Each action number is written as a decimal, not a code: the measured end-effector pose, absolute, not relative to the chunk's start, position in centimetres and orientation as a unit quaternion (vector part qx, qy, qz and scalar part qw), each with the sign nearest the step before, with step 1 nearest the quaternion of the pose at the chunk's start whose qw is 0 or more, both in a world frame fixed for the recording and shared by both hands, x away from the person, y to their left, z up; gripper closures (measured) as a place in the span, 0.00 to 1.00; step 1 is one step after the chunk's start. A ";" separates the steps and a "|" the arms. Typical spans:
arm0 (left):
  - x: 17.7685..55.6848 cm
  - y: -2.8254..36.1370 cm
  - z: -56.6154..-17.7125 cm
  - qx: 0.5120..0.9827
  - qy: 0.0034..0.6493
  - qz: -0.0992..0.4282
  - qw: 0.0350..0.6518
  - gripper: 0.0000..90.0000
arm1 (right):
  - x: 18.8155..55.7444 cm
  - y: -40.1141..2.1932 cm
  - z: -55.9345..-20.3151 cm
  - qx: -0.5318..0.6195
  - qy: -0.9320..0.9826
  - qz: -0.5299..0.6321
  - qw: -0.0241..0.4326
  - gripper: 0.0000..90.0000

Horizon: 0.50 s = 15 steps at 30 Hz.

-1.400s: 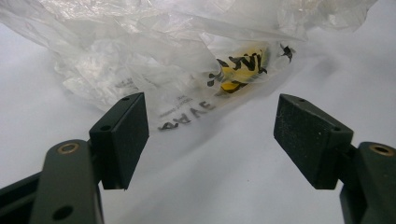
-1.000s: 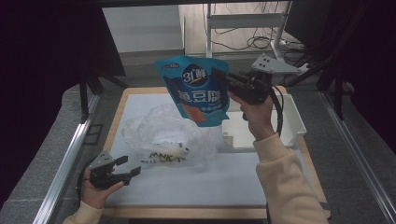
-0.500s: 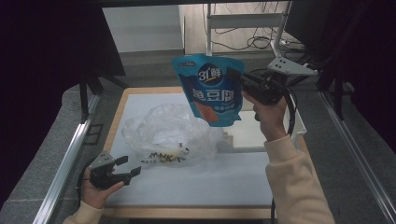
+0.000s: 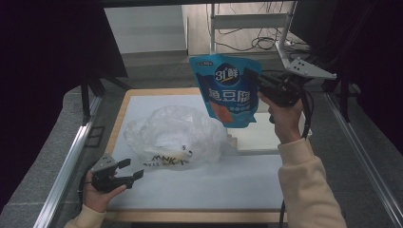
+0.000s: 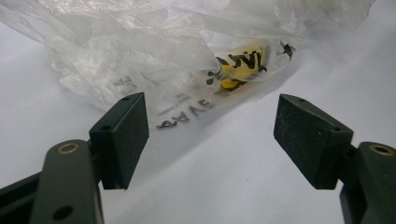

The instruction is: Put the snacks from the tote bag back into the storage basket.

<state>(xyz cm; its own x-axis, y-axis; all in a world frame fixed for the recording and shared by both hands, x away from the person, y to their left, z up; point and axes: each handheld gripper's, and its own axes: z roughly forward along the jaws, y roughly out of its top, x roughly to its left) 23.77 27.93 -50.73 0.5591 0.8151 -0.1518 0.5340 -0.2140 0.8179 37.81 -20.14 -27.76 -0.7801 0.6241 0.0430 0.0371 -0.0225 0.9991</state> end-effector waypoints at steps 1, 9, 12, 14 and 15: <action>23.8 27.9 -50.7 0.763 0.442 0.158 0.445 0.30 | 37.9 -20.3 -27.8 0.251 0.663 0.670 0.220 0.99; 23.8 28.0 -50.7 0.763 0.442 0.159 0.444 0.30 | 38.3 -21.5 -27.9 0.262 0.654 0.672 0.226 0.99; 23.8 28.0 -50.7 0.763 0.442 0.159 0.443 0.30 | 38.4 -22.0 -27.9 0.264 0.651 0.674 0.228 0.99; 23.8 28.0 -50.7 0.763 0.442 0.159 0.443 0.30 | 38.5 -22.3 -27.9 0.266 0.649 0.674 0.230 0.99; 23.8 28.0 -50.7 0.764 0.442 0.159 0.443 0.30 | 38.5 -22.4 -27.9 0.267 0.649 0.674 0.230 0.99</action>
